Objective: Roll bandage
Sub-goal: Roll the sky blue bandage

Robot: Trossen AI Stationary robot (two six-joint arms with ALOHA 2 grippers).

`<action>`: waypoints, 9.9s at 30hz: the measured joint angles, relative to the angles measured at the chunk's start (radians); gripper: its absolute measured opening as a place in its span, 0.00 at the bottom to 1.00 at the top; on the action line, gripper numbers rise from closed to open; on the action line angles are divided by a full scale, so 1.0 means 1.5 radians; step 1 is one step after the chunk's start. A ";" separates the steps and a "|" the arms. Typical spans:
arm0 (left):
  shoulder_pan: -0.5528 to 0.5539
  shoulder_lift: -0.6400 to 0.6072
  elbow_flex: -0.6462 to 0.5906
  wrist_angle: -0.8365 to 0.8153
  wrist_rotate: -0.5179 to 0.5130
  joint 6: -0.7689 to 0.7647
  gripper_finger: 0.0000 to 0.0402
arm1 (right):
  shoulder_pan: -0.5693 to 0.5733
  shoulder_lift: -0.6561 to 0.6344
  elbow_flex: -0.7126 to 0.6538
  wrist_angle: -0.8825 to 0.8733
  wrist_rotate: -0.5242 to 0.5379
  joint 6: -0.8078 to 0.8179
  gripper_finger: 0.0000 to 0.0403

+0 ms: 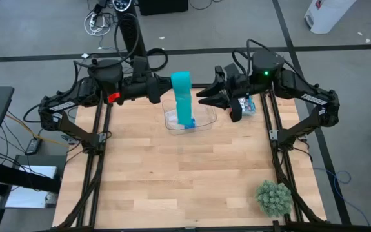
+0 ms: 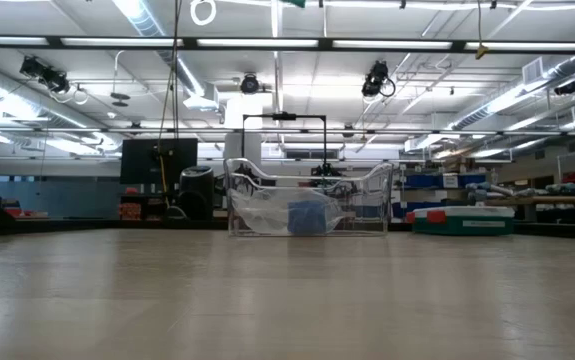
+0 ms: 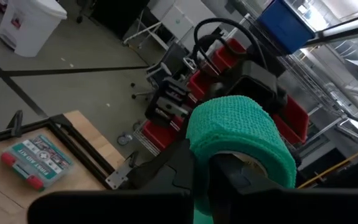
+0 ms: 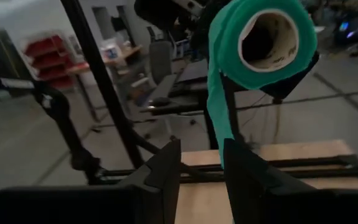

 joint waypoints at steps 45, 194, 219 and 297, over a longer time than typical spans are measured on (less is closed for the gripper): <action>0.034 -0.009 0.001 -0.022 0.006 0.012 0.07 | 0.114 -0.006 -0.060 0.077 -0.125 -0.018 0.00; 0.033 -0.026 0.001 -0.075 -0.037 0.038 0.07 | -0.057 0.049 -0.057 0.175 -0.012 -0.076 0.32; 0.024 -0.026 0.001 -0.037 -0.140 0.084 0.06 | -0.054 0.094 -0.057 0.303 0.023 -0.076 0.26; 0.011 0.025 0.002 -0.074 0.089 -0.099 0.06 | -0.018 0.010 -0.057 0.150 0.090 -0.263 0.57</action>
